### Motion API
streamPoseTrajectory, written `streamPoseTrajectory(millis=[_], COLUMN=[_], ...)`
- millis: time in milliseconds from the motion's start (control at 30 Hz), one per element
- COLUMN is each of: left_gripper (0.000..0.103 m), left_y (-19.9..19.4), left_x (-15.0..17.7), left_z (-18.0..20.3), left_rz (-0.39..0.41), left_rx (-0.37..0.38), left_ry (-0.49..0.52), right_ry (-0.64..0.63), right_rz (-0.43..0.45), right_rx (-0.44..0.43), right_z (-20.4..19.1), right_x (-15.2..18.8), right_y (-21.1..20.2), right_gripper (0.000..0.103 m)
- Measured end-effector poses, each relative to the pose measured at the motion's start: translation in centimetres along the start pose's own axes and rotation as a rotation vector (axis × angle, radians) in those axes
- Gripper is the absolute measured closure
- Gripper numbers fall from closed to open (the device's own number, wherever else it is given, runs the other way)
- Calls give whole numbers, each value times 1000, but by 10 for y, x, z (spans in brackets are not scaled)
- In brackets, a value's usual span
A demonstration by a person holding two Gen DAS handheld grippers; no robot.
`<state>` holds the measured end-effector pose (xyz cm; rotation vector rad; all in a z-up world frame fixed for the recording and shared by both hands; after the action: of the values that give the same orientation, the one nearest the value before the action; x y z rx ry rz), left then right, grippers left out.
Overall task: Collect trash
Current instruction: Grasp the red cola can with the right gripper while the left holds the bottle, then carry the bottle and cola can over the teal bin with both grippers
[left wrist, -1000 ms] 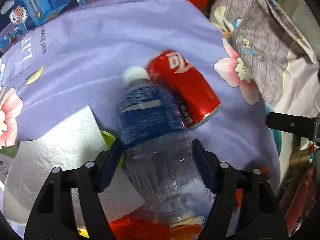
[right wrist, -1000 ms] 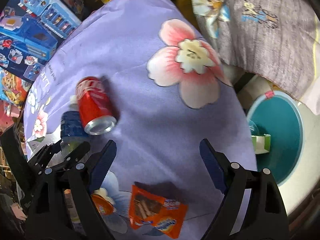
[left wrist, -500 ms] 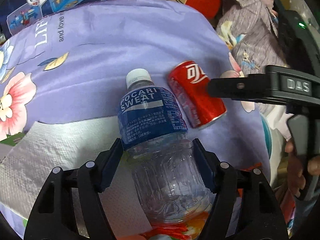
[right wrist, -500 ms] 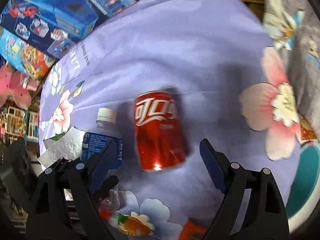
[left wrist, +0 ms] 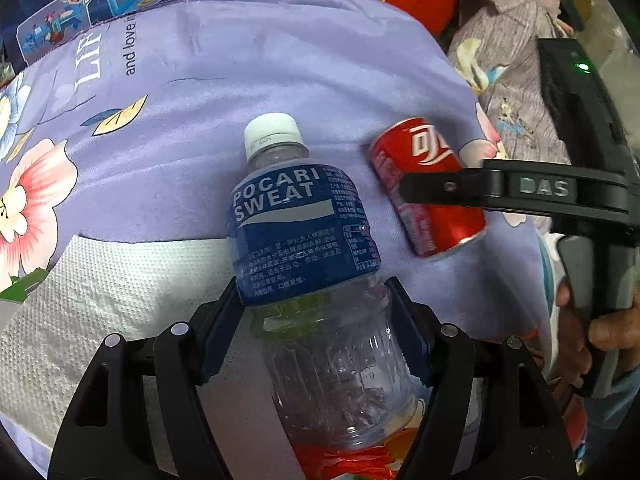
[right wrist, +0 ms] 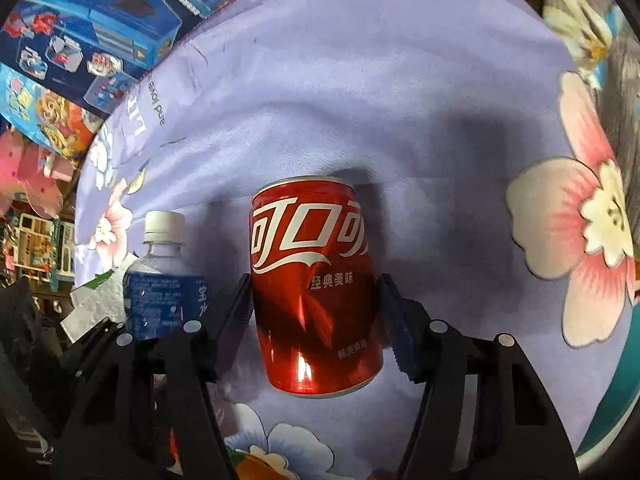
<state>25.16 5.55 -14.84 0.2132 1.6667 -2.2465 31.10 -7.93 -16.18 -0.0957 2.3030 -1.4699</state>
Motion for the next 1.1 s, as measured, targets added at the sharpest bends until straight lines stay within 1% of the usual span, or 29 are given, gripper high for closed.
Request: streamPoseTrajectory(millis=[100,167,267,367,433,600,733,867,1033,1100], left_gripper=[33,33,33,34,33,33,33,33,33,33], left_y=[0,-1,-12,-28,-38,-51,-56,-54,-38,-30], left_x=[-1,-3,-5,-7,-7,-4,1,9,28,39], left_z=[3,12,22,35,45,68,82,114,176,208], left_rz=[12,35,72,102,115,118,97,76,30,6], left_rx=[-18,-49,-43,-16,25,87,125,121,134,148], left_ry=[12,37,75,108,118,138,148,214,331,384], right_ry=[34,62,95,126,145,179,228,279,369,410], right_rz=[32,62,97,143,169,224,267,326,394,422], right_rx=[-12,-22,-38,-56,-70,-95,-112,-114,-81,-56], right_z=[8,15,24,35,39,54,74,98,143,164], right_x=[7,13,22,36,42,61,80,102,142,160], right_y=[-14,-27,-44,-66,-77,-102,-121,-145,-179,-194], right_gripper=[44,44,44,44,44,44,44,44,44,44])
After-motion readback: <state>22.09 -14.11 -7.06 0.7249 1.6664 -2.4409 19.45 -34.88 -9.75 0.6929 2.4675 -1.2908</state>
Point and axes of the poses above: each gripper's, at about its wrist camera, not at the fingertips, and y roughly the way its jaws point, z to its right, x to its underside, the point moved 7 cm from there along y, roughly the way its jaws point, and after that the axes turned 11 degrees about -y, right-handed, at the moved point
